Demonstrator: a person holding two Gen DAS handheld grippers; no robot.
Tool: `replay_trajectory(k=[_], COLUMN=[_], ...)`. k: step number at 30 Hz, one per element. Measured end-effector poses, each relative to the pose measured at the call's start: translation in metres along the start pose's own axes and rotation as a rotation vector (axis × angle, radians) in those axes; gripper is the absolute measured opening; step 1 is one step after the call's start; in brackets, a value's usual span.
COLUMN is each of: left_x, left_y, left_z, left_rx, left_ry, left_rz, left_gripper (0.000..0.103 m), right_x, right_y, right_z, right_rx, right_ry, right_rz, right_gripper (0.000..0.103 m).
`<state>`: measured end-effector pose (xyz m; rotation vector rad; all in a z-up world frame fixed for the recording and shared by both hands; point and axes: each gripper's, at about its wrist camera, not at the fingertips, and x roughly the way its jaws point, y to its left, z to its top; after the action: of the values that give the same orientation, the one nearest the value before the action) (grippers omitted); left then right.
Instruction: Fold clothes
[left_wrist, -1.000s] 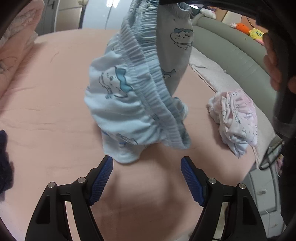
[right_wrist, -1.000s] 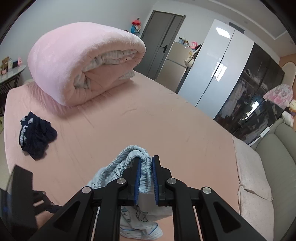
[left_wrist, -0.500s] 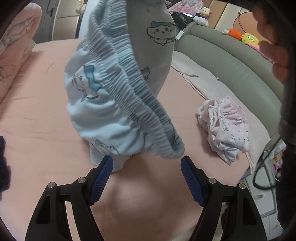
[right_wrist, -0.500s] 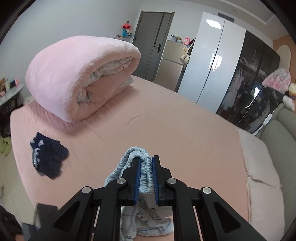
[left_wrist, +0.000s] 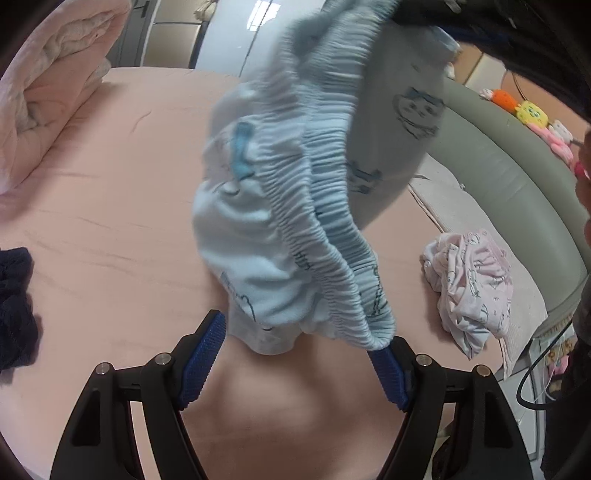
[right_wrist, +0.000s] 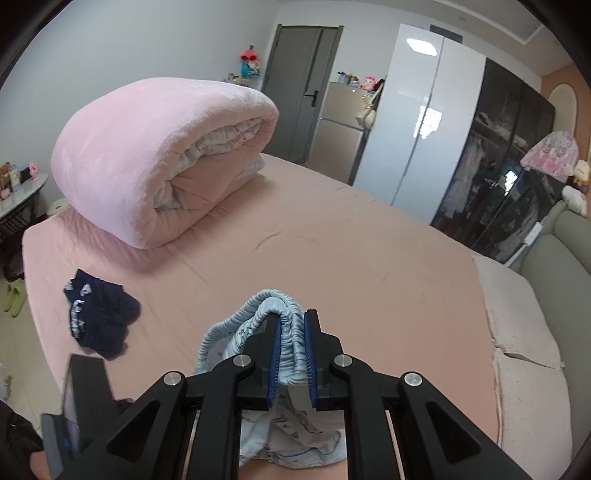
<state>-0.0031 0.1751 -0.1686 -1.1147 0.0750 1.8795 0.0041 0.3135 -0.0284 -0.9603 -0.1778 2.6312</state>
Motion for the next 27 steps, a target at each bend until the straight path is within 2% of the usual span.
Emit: replay_trajectory(k=[3,8,10,13,19,27], left_x=[-0.001,-0.007,-0.007,-0.011,-0.026,-0.034], left_y=[0.011,0.02,0.022,0.027,0.033,0.034], left_z=[0.001,0.003,0.006,0.011,0.019,0.029], left_rx=[-0.022,-0.031,-0.038,-0.049,-0.028,0.002], left_ry=[0.001,-0.013,-0.019,-0.025,-0.066,-0.098], left_rz=[0.008,0.024,0.02,0.01,0.011,0.026], left_gripper=[0.074,0.058,0.041,0.028,0.016,0.009], right_x=[0.001,-0.003,-0.004,-0.005,-0.007,-0.012], right_y=[-0.006,-0.013,-0.015,-0.016,-0.017,-0.016], right_z=[-0.003,-0.006,-0.008,-0.009,-0.015,-0.024], right_rx=[0.026,0.04,0.048,0.047,0.054,0.048], right_ry=[0.01,0.009,0.012,0.015,0.012,0.0], right_rz=[0.009,0.003,0.006,0.006,0.027,0.038], right_gripper=[0.01,0.01,0.01,0.01,0.01,0.01])
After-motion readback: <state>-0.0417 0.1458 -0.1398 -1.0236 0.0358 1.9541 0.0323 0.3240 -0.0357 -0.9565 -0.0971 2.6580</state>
